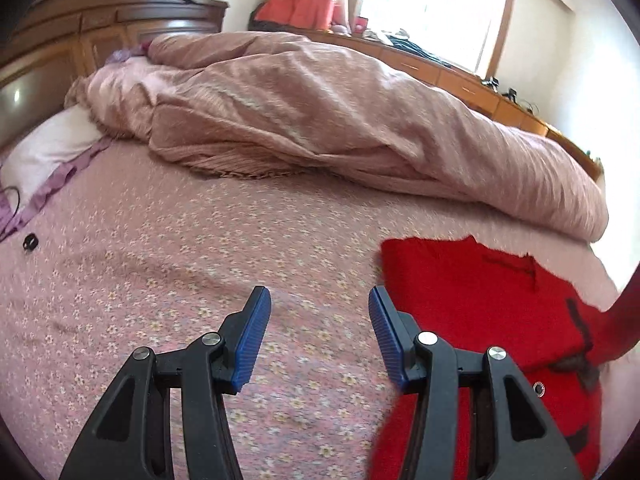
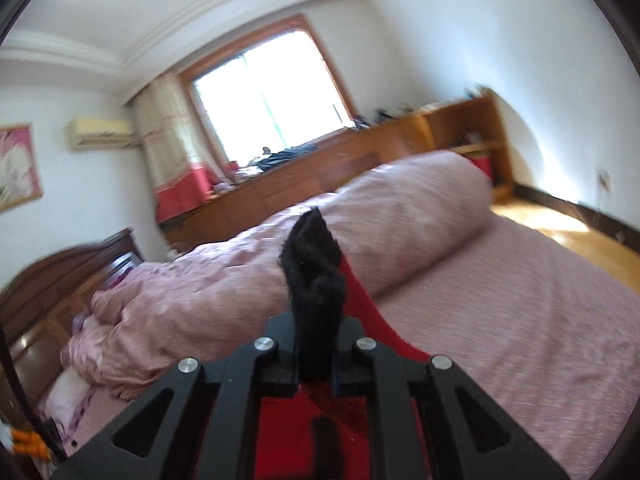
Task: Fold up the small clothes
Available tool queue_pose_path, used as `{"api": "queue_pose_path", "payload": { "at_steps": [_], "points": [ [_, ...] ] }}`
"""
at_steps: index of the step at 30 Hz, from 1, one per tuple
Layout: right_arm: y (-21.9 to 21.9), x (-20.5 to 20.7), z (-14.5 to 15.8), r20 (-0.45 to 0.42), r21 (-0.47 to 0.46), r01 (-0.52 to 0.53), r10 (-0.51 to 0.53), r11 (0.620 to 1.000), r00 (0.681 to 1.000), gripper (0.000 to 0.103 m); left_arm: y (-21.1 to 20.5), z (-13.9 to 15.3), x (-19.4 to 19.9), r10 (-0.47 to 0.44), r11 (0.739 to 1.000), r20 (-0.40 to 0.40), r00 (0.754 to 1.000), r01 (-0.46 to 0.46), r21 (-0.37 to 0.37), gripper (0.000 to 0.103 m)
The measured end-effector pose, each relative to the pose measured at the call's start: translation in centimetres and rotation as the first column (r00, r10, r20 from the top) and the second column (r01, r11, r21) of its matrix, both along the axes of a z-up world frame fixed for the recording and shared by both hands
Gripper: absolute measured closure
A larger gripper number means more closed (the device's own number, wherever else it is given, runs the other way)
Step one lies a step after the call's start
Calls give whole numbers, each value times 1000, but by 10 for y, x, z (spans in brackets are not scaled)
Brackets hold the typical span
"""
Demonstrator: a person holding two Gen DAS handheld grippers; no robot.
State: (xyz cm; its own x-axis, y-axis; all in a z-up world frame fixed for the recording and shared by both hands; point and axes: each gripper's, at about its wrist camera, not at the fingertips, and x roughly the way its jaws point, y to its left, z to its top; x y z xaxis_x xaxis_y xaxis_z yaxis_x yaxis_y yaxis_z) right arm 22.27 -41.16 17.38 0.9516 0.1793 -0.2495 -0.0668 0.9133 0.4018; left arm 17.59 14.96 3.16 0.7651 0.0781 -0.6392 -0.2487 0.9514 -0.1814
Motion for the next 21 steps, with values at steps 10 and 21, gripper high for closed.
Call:
{"api": "queue_pose_path", "payload": {
  "at_steps": [10,21],
  "points": [
    [198,35,-56,-100,-112,-246,235,963,967,93,16,4,7,-76,988,-30,997,71,-139,58],
    [392,37,-160,-285,-425,-475,384,771,878,93,8,-11,14,-59,997,-139,989,50,-67,58]
  ]
}}
